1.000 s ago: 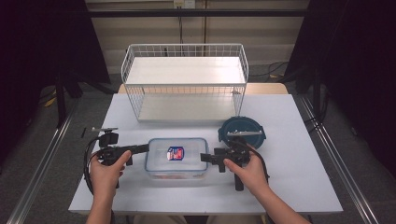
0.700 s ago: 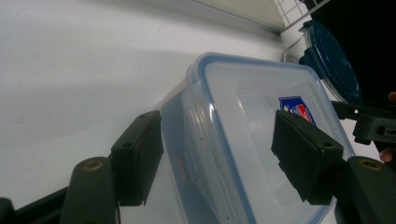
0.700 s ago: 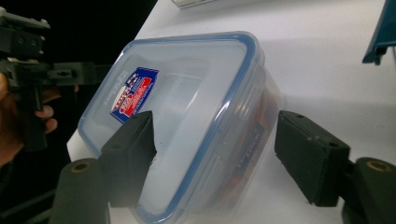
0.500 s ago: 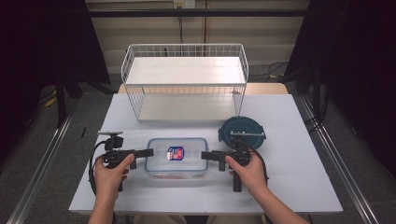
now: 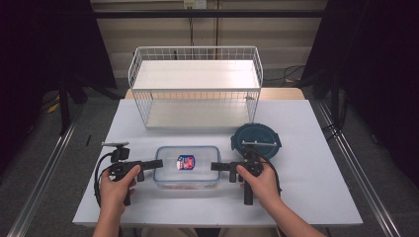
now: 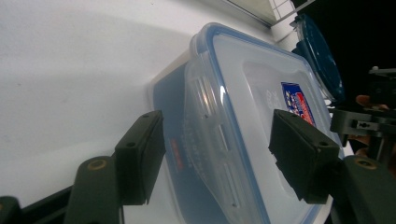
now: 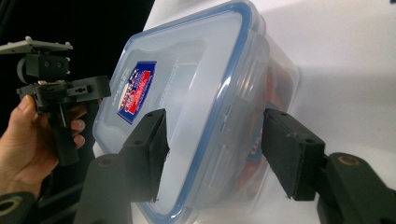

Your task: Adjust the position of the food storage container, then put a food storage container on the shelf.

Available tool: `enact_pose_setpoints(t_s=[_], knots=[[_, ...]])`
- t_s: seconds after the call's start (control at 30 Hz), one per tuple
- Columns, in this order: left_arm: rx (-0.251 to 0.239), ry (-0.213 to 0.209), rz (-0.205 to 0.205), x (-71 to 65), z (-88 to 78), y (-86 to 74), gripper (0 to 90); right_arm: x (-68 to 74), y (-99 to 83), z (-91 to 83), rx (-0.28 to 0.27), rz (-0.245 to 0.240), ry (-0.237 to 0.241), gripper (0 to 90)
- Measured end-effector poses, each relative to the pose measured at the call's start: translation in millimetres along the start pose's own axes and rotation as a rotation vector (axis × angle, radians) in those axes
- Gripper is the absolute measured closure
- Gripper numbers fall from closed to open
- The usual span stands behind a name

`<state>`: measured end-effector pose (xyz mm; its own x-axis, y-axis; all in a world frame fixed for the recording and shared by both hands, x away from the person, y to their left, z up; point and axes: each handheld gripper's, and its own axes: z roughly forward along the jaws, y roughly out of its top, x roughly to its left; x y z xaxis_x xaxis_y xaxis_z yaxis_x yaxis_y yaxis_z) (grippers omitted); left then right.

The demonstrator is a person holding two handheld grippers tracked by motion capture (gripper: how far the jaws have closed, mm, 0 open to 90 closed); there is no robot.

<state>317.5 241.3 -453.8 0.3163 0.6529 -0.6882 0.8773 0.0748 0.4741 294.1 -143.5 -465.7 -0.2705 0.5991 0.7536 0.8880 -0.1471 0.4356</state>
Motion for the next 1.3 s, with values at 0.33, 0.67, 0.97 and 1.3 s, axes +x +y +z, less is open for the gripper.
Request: enact_pose_setpoints(t_s=[0.33,0.67,0.97,1.3], knots=[[0.037,-0.045,-0.012,-0.3,8.7,-2.1,31.2,-1.5,-3.1,3.8,-0.007,0.007,0.026,37.4],[0.039,-0.076,-0.055,3.2,13.9,-4.9,25.4,-3.9,-3.9,3.2,-0.005,0.068,0.040,41.5],[0.015,-0.032,-0.032,-3.8,5.9,-2.8,33.4,-6.2,-6.6,2.6,-0.028,0.065,0.049,42.4],[0.007,-0.063,-0.122,-0.2,-2.7,-3.9,46.2,-5.8,-5.5,-0.2,-0.022,0.100,0.057,47.7]])
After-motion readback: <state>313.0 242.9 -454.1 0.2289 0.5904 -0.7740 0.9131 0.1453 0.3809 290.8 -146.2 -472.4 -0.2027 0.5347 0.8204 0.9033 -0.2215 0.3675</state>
